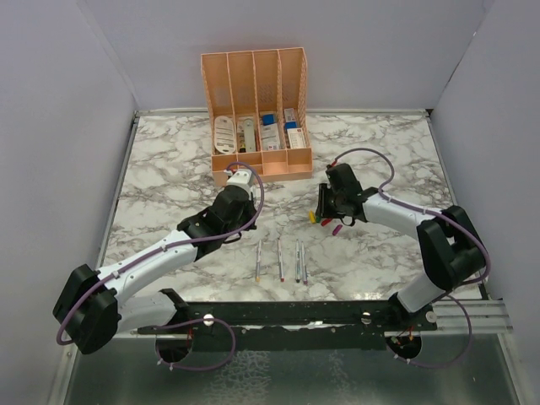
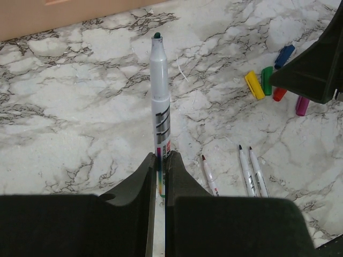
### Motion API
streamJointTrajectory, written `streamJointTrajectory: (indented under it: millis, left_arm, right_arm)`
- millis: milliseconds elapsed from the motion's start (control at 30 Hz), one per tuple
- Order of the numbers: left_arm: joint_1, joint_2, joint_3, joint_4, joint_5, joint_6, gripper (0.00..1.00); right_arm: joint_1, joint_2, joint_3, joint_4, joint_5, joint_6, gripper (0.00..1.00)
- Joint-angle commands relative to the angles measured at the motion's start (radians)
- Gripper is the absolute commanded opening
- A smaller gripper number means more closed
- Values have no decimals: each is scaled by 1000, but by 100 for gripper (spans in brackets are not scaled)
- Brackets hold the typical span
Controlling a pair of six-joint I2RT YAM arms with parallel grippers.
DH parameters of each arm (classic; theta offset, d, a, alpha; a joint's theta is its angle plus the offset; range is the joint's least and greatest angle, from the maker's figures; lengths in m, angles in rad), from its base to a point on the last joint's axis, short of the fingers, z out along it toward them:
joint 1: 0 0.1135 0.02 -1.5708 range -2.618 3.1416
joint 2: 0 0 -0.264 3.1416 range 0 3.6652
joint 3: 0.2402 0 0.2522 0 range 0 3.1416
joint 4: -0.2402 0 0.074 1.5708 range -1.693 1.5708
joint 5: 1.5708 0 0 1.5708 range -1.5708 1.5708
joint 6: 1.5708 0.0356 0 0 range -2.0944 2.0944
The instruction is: Insert the pens into the pen caps
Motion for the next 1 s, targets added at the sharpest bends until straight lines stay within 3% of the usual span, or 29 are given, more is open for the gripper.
streamJointTrajectory:
  millis: [0, 967]
  left_arm:
    - [-5, -34, -14, 40, 32, 33, 0]
    - [-6, -45, -29, 48, 39, 36, 0]
  right_arm:
    - [7, 28, 32, -3, 46, 17, 33]
    - [14, 106, 69, -1, 52, 12, 32]
